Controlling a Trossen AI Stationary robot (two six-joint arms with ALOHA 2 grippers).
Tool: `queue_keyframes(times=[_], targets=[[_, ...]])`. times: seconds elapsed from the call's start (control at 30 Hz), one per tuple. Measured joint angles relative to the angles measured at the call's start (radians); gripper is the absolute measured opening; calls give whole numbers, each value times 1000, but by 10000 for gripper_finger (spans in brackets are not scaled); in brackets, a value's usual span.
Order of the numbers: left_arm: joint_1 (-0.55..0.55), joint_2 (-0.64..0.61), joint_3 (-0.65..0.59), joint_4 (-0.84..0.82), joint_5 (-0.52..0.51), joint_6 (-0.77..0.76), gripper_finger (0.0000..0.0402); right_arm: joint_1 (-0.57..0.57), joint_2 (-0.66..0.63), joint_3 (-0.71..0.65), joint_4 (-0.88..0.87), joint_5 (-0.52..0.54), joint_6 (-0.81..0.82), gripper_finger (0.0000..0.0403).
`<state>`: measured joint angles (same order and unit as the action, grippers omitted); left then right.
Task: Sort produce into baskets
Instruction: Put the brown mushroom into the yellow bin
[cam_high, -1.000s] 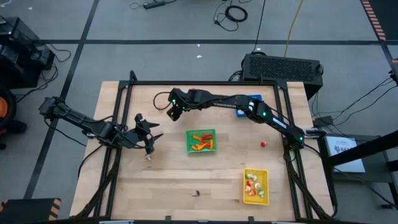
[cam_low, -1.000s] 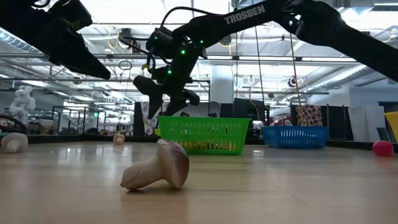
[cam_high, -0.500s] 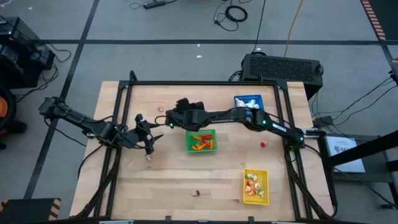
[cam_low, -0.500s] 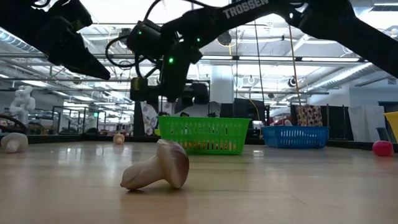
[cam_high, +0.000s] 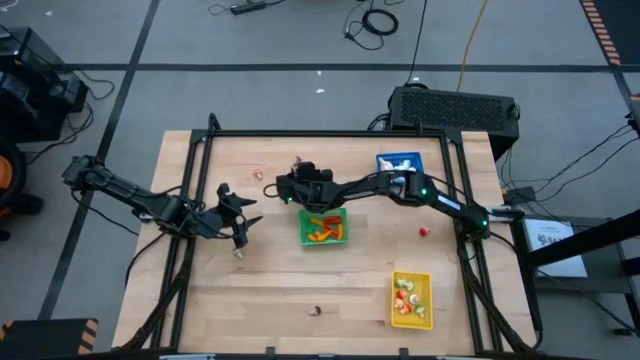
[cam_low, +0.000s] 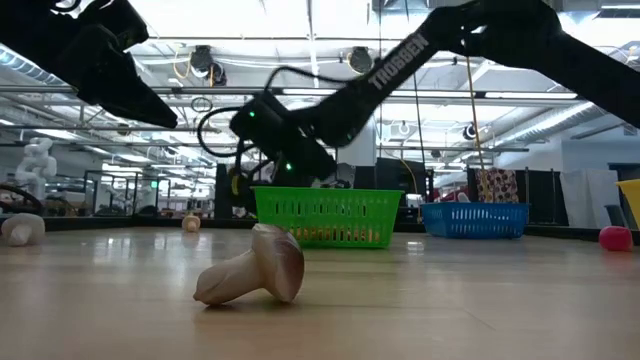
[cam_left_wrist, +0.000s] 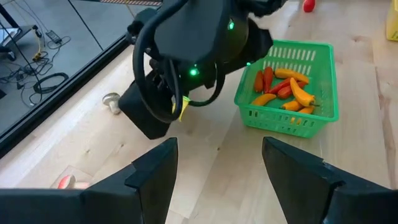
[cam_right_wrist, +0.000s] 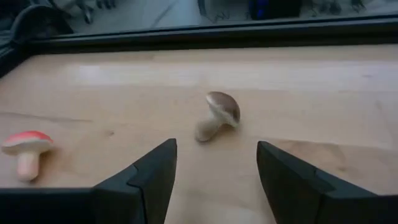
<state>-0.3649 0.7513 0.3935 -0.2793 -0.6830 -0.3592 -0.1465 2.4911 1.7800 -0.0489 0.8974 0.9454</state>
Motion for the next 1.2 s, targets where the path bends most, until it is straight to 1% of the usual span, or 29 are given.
queue_keyframes(times=[0.07, 0.13, 0.3, 0.47, 0.5, 0.7, 0.83, 1.2], targets=[[0, 0, 0, 0, 0, 0, 242, -7, 0, -37, 97, -2, -48, 212], [0, 0, 0, 0, 0, 0, 242, -11, -2, -58, 148, -12, -57, 212], [0, 0, 0, 0, 0, 2, 242, -19, -1, -63, 144, -61, -101, 212], [0, 0, 0, 3, 0, 1, 242, -57, -1, -62, 143, -187, -120, 212], [0, 0, 0, 8, 0, 1, 242, -64, 2, -58, 146, -191, -120, 212], [0, 0, 0, 11, -1, 1, 242, -60, 15, -51, 152, -144, -125, 212], [0, 0, 0, 10, -1, 6, 242, -62, 15, -51, 157, -136, -106, 212], [1, 0, 0, 22, -6, 22, 242, -62, 16, -51, 152, -140, -121, 212]])
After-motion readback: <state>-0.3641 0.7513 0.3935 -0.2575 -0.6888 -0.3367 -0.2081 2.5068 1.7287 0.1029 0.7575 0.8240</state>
